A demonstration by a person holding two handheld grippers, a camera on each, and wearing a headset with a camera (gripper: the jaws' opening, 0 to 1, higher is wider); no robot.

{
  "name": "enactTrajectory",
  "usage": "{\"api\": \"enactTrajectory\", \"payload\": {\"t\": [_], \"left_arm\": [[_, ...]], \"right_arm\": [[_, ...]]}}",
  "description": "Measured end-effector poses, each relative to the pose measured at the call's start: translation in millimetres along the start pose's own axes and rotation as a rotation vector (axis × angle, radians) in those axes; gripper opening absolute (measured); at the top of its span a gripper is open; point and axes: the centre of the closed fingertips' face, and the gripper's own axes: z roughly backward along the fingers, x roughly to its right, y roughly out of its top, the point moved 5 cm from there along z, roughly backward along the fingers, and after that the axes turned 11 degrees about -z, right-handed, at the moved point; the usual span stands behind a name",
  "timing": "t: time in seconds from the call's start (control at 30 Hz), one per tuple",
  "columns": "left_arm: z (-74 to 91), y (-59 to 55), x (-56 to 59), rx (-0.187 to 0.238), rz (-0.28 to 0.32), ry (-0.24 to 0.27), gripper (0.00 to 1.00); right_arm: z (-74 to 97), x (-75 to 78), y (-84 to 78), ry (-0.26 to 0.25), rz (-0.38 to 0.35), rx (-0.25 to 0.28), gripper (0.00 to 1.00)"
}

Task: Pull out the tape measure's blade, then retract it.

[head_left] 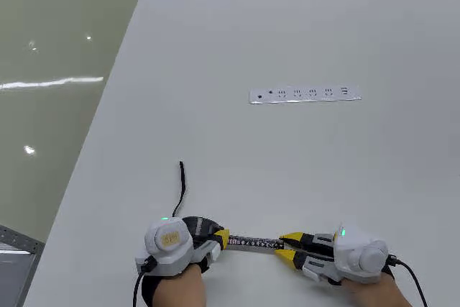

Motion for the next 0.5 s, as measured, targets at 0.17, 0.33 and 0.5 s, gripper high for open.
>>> {"api": "enactTrajectory", "payload": {"t": [0.17, 0.33, 0.5], "left_arm": [[0.4, 0.5, 0.4, -0.002, 0.002, 0.004, 0.64], [1.4, 0.8, 0.7, -0.002, 0.004, 0.002, 0.64], [0.3, 0.2, 0.1, -0.004, 0.003, 0.002, 0.64]], "right_arm": [[-4.2, -2.1, 1.5, 0.001, 0.001, 0.000, 0.13], [-8.8, -4.0, 2.8, 0.005, 0.006, 0.001, 0.13], [-12.4, -5.2, 3.6, 0.011, 0.006, -0.001, 0.13]]}}
